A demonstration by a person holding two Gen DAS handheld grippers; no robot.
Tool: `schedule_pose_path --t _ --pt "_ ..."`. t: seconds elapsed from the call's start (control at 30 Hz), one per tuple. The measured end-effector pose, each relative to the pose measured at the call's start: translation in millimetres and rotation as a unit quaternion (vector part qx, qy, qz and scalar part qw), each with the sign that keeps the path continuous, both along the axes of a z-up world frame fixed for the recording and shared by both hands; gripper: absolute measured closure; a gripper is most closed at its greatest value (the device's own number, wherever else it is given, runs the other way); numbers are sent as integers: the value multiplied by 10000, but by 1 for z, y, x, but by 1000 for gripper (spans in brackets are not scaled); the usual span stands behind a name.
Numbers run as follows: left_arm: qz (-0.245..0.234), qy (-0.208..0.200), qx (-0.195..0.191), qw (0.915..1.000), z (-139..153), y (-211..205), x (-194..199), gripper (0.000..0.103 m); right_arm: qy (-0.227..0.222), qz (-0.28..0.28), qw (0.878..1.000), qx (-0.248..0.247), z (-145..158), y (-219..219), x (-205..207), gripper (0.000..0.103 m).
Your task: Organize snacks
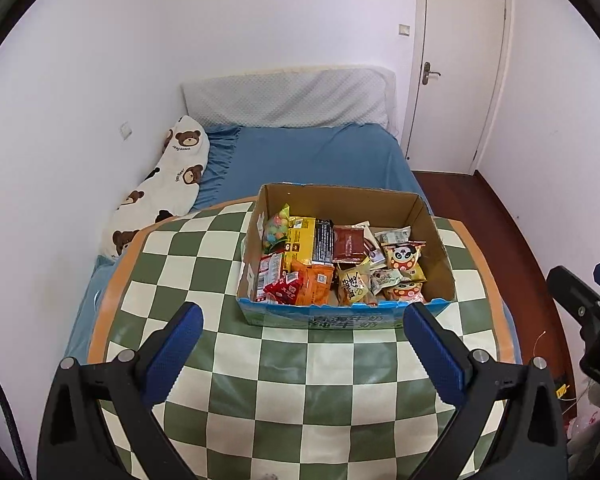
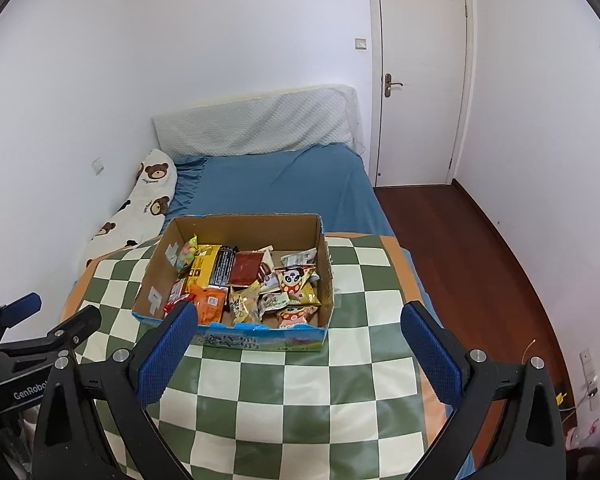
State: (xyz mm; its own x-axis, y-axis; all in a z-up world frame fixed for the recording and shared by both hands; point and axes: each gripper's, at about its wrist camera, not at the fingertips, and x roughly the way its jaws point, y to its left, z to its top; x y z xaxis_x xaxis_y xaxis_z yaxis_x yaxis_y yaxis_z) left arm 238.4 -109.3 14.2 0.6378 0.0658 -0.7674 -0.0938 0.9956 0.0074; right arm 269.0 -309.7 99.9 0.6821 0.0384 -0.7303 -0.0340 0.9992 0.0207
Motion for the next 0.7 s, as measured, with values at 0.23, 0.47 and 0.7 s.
schedule_pose_path --t 0.23,0.47,0.7 --pt "-28 11 -10 10000 0 0 7 0 27 -18 10000 -39 -5 5 9 0" --pt "-83 -4 -13 10000 1 -2 10 0 44 -43 10000 -43 -7 7 10 0" --pt "-105 -45 -23 9999 4 -3 11 0 94 -95 9999 -47 -10 5 9 0"
